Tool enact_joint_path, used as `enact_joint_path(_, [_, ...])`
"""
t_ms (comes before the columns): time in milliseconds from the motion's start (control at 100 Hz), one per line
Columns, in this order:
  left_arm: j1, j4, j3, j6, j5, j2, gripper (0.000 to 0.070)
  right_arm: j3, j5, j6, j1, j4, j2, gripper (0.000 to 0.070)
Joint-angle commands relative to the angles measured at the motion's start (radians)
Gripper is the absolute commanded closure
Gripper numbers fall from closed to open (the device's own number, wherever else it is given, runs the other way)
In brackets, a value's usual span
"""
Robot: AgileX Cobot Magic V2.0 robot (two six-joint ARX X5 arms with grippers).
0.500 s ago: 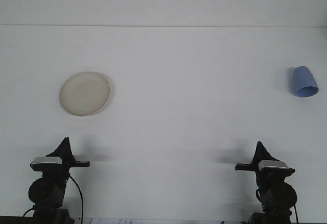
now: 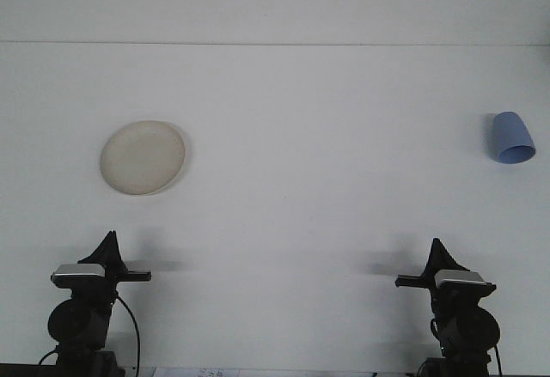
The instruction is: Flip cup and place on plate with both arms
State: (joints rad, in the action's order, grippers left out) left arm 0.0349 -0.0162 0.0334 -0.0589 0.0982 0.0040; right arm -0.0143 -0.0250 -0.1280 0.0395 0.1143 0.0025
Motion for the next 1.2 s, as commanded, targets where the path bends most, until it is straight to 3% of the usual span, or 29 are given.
enact_joint_path(0, [-0.002, -0.013, -0.019, 0.0, -0.002, -0.001, 0.0685, 0.002, 0.0, -0.007, -0.002, -0.013, -0.001, 0.0696])
enact_joint_path(300, [-0.002, -0.013, -0.019, 0.0, -0.002, -0.001, 0.0685, 0.002, -0.006, -0.023, -0.002, -0.017, -0.002, 0.0696])
enact_joint_path(480, [-0.002, -0.013, -0.019, 0.0, -0.002, -0.001, 0.0685, 0.002, -0.085, -0.148, -0.002, -0.017, -0.002, 0.0696])
enact_joint_path(570, [-0.002, -0.013, -0.019, 0.0, -0.002, -0.001, 0.0685, 0.002, -0.08, -0.179, -0.002, -0.043, -0.001, 0.0696])
enact_joint_path(720, [-0.002, -0.013, -0.019, 0.0, -0.002, -0.001, 0.0685, -0.037, -0.077, -0.323, -0.002, -0.084, -0.001, 0.0696])
enact_joint_path(790, [-0.002, -0.013, -0.019, 0.0, -0.002, -0.001, 0.0685, -0.1, -0.05, -0.337, -0.002, -0.074, 0.005, 0.0696])
enact_joint_path(870, [-0.002, -0.013, -0.019, 0.0, -0.002, -0.001, 0.0685, -0.197, -0.019, -0.289, -0.002, -0.044, 0.044, 0.0649])
enact_joint_path(970, [-0.002, -0.013, -0.019, 0.0, -0.002, -0.001, 0.0685, -0.332, 0.024, -0.181, -0.002, 0.021, 0.143, 0.0349])
enact_joint_path(1010, [-0.002, -0.013, -0.019, 0.0, -0.002, -0.001, 0.0685, -0.382, 0.039, -0.134, -0.001, 0.046, 0.193, 0.0267])
enact_joint_path(1190, [-0.002, -0.013, -0.019, 0.0, -0.002, -0.001, 0.0685, -0.561, 0.12, 0.065, 0.002, 0.111, 0.458, 0.0257])
